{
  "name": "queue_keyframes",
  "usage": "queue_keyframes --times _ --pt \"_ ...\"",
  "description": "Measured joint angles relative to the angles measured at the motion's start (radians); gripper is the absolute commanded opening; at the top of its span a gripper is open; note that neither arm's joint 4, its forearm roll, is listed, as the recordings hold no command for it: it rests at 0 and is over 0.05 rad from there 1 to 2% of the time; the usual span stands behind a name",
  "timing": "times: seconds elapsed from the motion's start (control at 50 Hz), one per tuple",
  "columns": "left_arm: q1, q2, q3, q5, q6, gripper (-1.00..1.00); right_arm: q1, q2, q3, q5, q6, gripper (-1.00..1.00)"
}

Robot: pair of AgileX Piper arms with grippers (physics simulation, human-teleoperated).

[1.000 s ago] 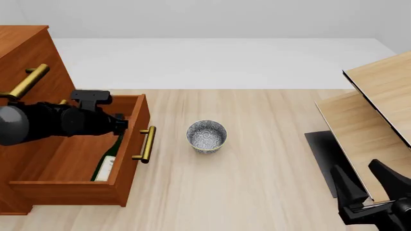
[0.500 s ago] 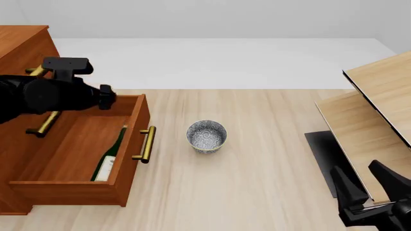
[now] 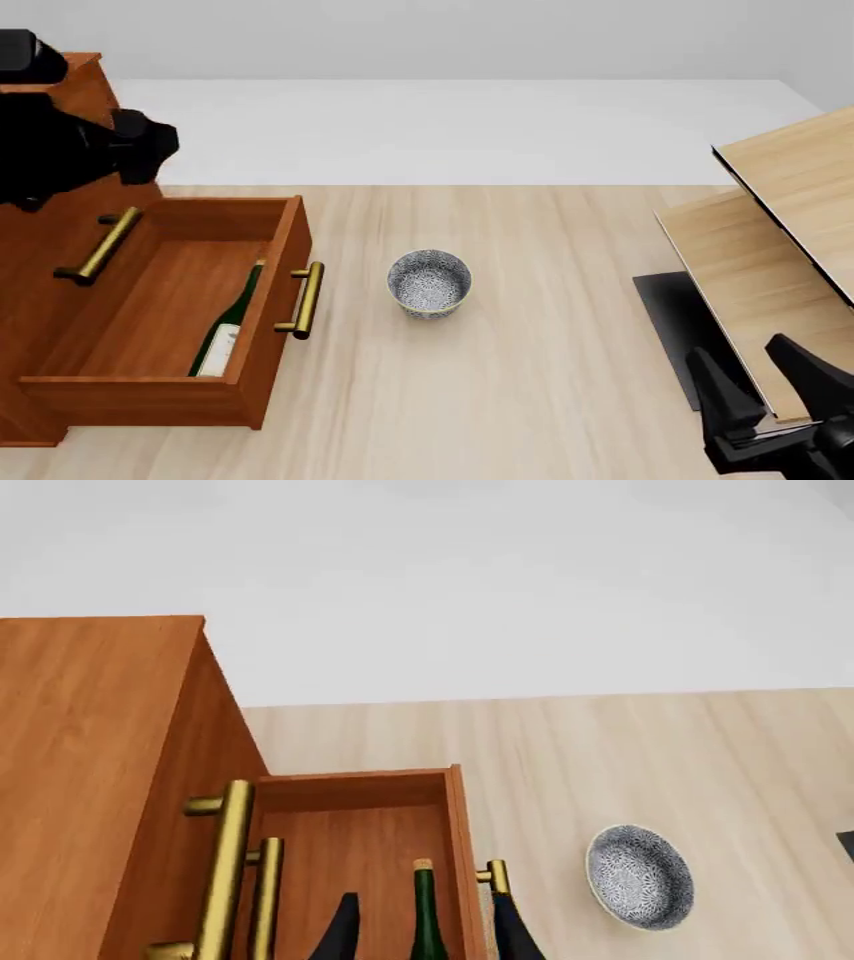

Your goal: Put the wine bottle in the bottom drawer of the cabinet.

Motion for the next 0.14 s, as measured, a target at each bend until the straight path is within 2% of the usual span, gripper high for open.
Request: queue_keyframes --times 0.14 --pt "-0.003 -0.113 -0.007 0.068 -0.017 1.0 0.001 -0.005 0.0 0.005 -0.002 1.0"
